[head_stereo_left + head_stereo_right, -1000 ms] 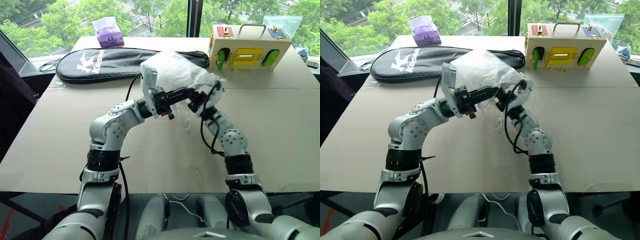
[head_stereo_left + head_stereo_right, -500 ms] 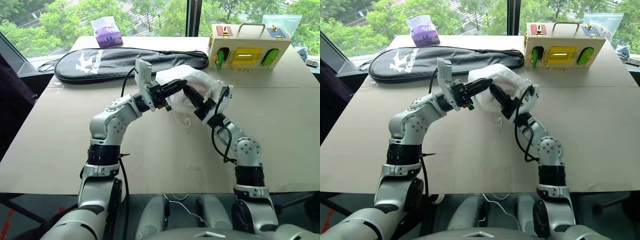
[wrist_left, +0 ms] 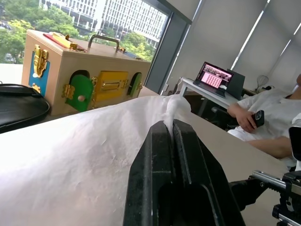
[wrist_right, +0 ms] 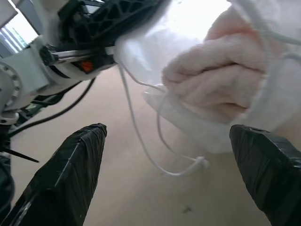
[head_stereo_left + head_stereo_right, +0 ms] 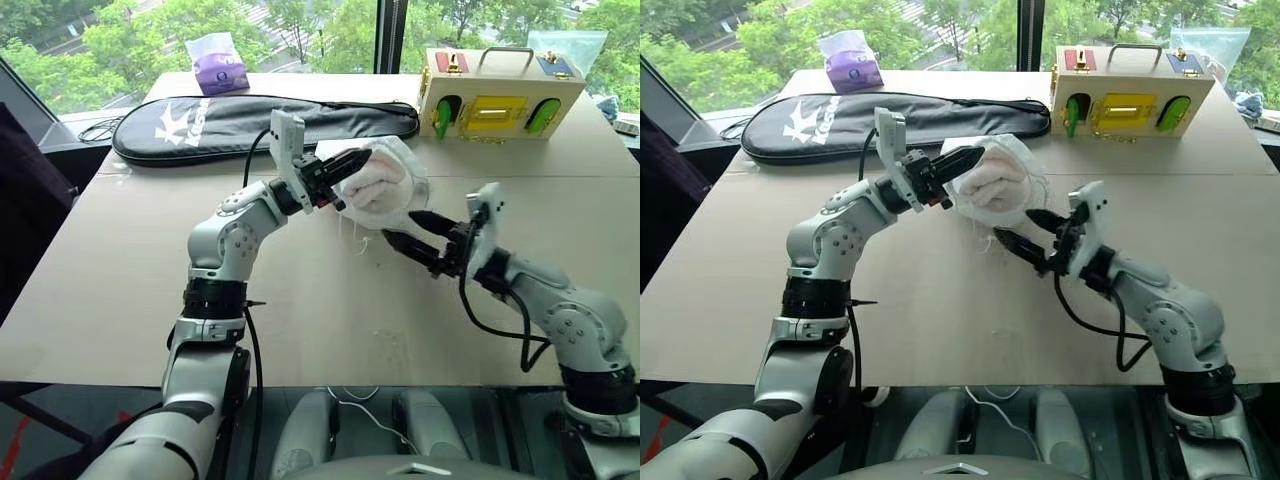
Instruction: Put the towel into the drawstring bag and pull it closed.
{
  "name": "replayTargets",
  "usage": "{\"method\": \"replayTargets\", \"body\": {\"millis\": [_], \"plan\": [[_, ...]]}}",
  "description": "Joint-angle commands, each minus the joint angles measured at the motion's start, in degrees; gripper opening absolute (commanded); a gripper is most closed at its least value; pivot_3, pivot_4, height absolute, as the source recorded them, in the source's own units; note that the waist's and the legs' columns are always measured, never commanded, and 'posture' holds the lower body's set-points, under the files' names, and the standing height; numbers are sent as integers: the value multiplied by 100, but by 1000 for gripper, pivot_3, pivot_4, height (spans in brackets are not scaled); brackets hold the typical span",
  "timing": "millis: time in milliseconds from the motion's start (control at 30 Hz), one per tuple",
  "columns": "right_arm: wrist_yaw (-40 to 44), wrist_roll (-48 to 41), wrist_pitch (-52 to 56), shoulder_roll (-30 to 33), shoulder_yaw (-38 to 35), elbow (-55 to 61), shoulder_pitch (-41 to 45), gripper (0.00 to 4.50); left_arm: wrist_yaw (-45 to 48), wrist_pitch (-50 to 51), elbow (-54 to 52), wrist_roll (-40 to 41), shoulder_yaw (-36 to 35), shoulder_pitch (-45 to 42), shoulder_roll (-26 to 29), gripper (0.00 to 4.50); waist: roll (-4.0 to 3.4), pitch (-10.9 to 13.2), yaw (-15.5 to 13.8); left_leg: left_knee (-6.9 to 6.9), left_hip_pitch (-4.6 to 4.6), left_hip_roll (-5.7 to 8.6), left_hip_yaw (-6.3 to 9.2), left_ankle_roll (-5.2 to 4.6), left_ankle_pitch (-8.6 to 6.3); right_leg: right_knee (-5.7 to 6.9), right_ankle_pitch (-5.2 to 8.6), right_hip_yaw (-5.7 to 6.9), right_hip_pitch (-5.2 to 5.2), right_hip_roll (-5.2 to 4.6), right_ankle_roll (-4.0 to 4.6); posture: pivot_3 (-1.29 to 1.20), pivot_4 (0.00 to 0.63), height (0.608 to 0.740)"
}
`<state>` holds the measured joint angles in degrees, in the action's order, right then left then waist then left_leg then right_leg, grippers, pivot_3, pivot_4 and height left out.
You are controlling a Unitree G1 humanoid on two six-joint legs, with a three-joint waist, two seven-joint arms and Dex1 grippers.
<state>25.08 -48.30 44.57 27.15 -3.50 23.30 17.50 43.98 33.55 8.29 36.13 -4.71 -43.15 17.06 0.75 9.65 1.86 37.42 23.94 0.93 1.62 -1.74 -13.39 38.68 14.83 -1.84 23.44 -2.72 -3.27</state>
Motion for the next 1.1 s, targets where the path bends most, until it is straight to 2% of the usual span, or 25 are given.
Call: {"method": "replayTargets", "body": {"millis": [33, 200, 333, 533, 567, 600, 700, 733, 767, 867, 900, 1000, 1100], "plan": [[-40, 620, -349, 257, -62, 99, 83, 4448, 9, -128, -25, 3, -93, -231, -35, 0, 0, 0, 8, 0, 0, -1, 0, 0, 0, 0, 0, 0, 0, 1, 0, 0, 150, 740], [-124, 1665, -778, 386, 298, -437, 194, 4448, -12, -123, -20, -1, -66, -262, -125, 0, 0, 0, 8, 0, 0, -1, -2, 0, 0, 1, 0, -1, 0, 1, 0, 0, 150, 740], [-286, 2303, -1104, 37, 582, -1136, 575, 4448, -20, -144, 17, -22, -64, -296, -155, 0, 1, 1, 24, 0, -1, -1, -2, 1, 1, 2, 0, -2, 1, 2, 0, 0, 150, 740], [-586, 2874, -1577, -539, 509, -2064, 1128, 4448, -55, -181, 33, -56, -60, -301, -228, 0, 1, 1, 8, 1, -2, 0, -2, 3, 2, 3, 0, -3, 0, 0, 0, 0, 150, 740], [-642, 2986, -1608, -565, 510, -2156, 1166, 3954, -61, -182, 23, -57, -59, -297, -235, 0, 1, 1, 7, 0, -2, 0, -3, 4, 2, 2, 0, -3, 0, 0, 1, 0, 150, 740], [-670, 3079, -1656, -578, 499, -2210, 1174, 3750, -64, -186, 18, -59, -65, -295, -238, 0, 1, 1, -4, 0, -2, 0, -3, 4, 3, 1, 0, -3, 0, 0, 0, 0, 150, 740], [-725, 3152, -1787, -665, 348, -2220, 1130, 2387, -78, -215, 39, -69, -100, -284, -245, 0, 1, 1, -20, 0, -1, 0, -2, 5, 3, -2, 0, -2, 0, -1, 1, 0, 150, 740], [-761, 3152, -1858, -698, 268, -2185, 1122, 2199, -83, -221, 40, -74, -104, -275, -250, 0, 1, 1, -19, -1, -1, 0, -3, 5, 3, -2, 0, -3, 0, -1, 1, 0, 150, 740], [-780, 3161, -1906, -725, 211, -2162, 1119, 1554, -86, -224, 40, -78, -105, -269, -254, 0, 1, 1, -19, 0, -1, 0, -3, 5, 3, -2, 0, -3, 0, 0, 1, 0, 150, 740], [-843, 3248, -2042, -740, 92, -2112, 1133, 287, -83, -131, 24, -23, -109, -242, -264, 0, 1, 1, -18, -1, -1, 0, -3, 4, 2, -1, 0, -3, 0, 0, 1, 0, 150, 740], [-825, 3252, -2062, -734, 71, -2091, 1141, 36, -81, -124, 17, -21, -104, -232, -268, 0, 1, 1, -18, 0, -1, 0, -3, 4, 2, -1, 0, -3, 0, 0, 1, 0, 150, 740], [-925, 3169, -1966, -825, -73, -1990, 1244, 36, 34, -148, 55, 130, -193, -240, -338, 0, 1, 1, -8, 0, -1, -1, -3, 4, 2, -1, 0, -3, 0, 0, 1, 0, 150, 740], [-952, 3195, -1927, -867, -105, -2000, 1325, 0, -122, -285, -32, 79, -261, -292, -392, 855, 1, 1, 6, 0, -1, -1, -3, 4, 2, 0, 0, -4, 1, 0, 1, 0, 150, 740]]}}
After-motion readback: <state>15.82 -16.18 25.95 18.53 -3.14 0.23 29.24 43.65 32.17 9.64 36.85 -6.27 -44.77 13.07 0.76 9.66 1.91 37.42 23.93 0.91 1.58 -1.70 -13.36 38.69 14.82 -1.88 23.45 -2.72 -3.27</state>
